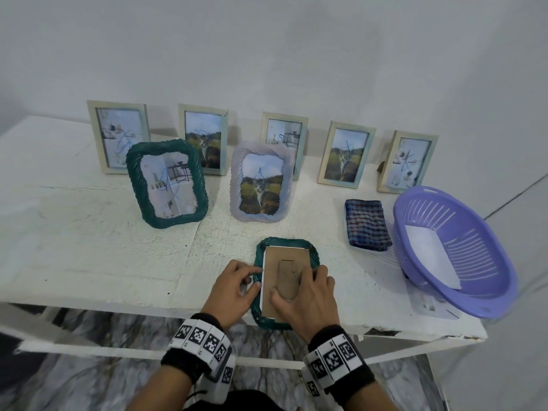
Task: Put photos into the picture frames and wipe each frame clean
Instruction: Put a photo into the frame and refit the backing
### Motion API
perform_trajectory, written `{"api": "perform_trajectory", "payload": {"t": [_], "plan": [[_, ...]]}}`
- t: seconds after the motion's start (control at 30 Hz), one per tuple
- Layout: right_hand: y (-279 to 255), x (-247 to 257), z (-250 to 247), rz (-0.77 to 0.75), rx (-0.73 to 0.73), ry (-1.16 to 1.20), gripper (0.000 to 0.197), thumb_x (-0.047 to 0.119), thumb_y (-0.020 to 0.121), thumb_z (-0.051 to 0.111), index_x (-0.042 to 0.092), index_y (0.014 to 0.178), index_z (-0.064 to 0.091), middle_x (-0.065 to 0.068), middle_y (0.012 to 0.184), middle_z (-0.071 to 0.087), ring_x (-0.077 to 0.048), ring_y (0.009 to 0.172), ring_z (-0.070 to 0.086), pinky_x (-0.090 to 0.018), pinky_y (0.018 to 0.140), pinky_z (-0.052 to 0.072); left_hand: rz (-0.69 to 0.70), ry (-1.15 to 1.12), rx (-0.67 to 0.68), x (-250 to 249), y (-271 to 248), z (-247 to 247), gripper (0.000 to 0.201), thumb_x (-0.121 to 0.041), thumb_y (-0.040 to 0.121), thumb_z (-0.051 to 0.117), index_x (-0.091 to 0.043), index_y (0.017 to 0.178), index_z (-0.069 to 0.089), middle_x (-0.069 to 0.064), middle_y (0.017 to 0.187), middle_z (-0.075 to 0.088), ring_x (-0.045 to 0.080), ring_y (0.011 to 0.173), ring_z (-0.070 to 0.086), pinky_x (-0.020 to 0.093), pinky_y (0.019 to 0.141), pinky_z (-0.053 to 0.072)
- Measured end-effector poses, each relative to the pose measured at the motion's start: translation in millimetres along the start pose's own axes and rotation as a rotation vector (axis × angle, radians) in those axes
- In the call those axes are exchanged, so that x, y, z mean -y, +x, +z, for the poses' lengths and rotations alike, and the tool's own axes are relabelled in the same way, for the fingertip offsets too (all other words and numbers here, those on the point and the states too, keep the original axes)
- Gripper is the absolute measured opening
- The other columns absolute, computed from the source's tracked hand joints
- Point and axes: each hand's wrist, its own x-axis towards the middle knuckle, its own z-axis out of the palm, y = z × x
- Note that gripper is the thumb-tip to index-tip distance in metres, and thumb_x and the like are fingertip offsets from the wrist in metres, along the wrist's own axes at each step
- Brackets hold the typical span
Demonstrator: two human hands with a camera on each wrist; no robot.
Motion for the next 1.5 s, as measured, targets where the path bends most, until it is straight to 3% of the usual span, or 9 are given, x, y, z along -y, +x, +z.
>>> {"api": "perform_trajectory", "payload": {"t": [0.4, 0.6, 0.67, 0.77, 0.93, 1.03, 1.17, 1.4, 1.5], "plan": [[1.2, -3.0, 4.7, -0.012, 0.038, -0.052, 0.075, 0.073, 0.072, 0.051, 0.015, 0.119, 0.043, -0.005, 0.106, 0.036, -0.023, 0.095, 0.037, -0.032, 0.084, 0.044, -0.003, 0.006, 0.006, 0.4, -0.4, 0.3, 0.028, -0.017, 0.088, 0.067, -0.024, 0.115, 0.066, -0.008, 0.098, 0.049, 0.002, 0.089, 0.053, 0.010, 0.082, 0.042], [-0.3, -4.5, 2.7, -0.006, 0.059, -0.062, 0.090, 0.088, 0.062, 0.027, 0.016, 0.113, 0.046, -0.005, 0.108, 0.037, -0.022, 0.096, 0.039, -0.030, 0.081, 0.045, 0.001, 0.022, 0.015, 1.8, 0.1, 0.9, 0.028, -0.017, 0.088, 0.066, -0.023, 0.115, 0.066, -0.008, 0.098, 0.048, 0.000, 0.090, 0.052, 0.009, 0.081, 0.042], [-1.1, -8.7, -1.8, -0.003, 0.057, -0.005, 0.077, 0.083, 0.071, 0.036, 0.017, 0.108, 0.047, -0.003, 0.107, 0.037, -0.021, 0.096, 0.040, -0.031, 0.082, 0.045, -0.013, 0.027, 0.019, 1.5, 0.3, 0.9, 0.028, -0.018, 0.089, 0.065, -0.023, 0.116, 0.065, -0.007, 0.099, 0.048, 0.000, 0.091, 0.051, 0.011, 0.083, 0.043], [-1.2, -24.9, -10.4, -0.040, 0.021, 0.098, 0.042, 0.055, 0.089, 0.050, 0.016, 0.104, 0.053, -0.001, 0.105, 0.042, -0.020, 0.094, 0.045, -0.029, 0.079, 0.045, -0.034, 0.015, 0.003, 0.8, -1.1, 1.3, 0.029, -0.022, 0.090, 0.064, -0.025, 0.118, 0.062, -0.006, 0.106, 0.044, -0.001, 0.097, 0.049, 0.024, 0.092, 0.045], [-6.0, -69.1, -19.9, -0.257, 0.020, 0.155, 0.013, 0.019, 0.089, 0.054, 0.015, 0.097, 0.064, -0.001, 0.093, 0.054, -0.021, 0.083, 0.054, -0.035, 0.070, 0.051, 0.144, 0.116, 0.079, -9.5, -11.3, 7.9, 0.042, -0.051, 0.087, 0.050, -0.041, 0.128, 0.055, -0.005, 0.140, 0.031, 0.014, 0.127, 0.027, 0.033, 0.103, 0.028], [-19.0, -79.6, -24.1, -0.389, 0.076, 0.091, 0.025, 0.025, 0.088, 0.044, 0.019, 0.092, 0.068, 0.000, 0.092, 0.057, -0.022, 0.080, 0.056, -0.034, 0.062, 0.051, 0.238, 0.205, 0.152, -10.2, -16.9, 15.0, 0.041, -0.055, 0.088, 0.048, -0.047, 0.127, 0.054, -0.001, 0.153, 0.024, 0.020, 0.138, 0.019, 0.040, 0.107, 0.023], [-33.8, -83.4, -25.6, -0.457, 0.139, 0.023, 0.029, 0.027, 0.086, 0.042, 0.024, 0.094, 0.070, -0.002, 0.101, 0.056, -0.020, 0.081, 0.055, -0.033, 0.059, 0.051, 0.214, 0.229, 0.185, -4.7, -19.3, 20.4, 0.039, -0.057, 0.088, 0.047, -0.050, 0.125, 0.056, -0.002, 0.154, 0.023, 0.019, 0.141, 0.013, 0.044, 0.109, 0.023], [-44.2, -85.2, -23.6, -0.526, 0.098, -0.076, 0.030, 0.025, 0.085, 0.045, 0.021, 0.102, 0.069, -0.007, 0.109, 0.059, -0.021, 0.087, 0.058, -0.028, 0.064, 0.052, 0.221, 0.256, 0.159, 0.5, -20.4, 25.0, 0.039, -0.056, 0.087, 0.049, -0.050, 0.125, 0.056, -0.001, 0.153, 0.028, 0.019, 0.142, 0.014, 0.044, 0.109, 0.025], [-47.5, -86.8, -18.0, -0.453, 0.020, 0.003, 0.025, 0.032, 0.089, 0.050, 0.015, 0.099, 0.066, -0.005, 0.107, 0.057, -0.018, 0.086, 0.055, -0.028, 0.068, 0.051, 0.224, 0.251, 0.149, 0.2, -20.5, 24.9, 0.038, -0.054, 0.087, 0.050, -0.050, 0.125, 0.055, -0.002, 0.152, 0.029, 0.019, 0.141, 0.016, 0.043, 0.107, 0.026]]}}
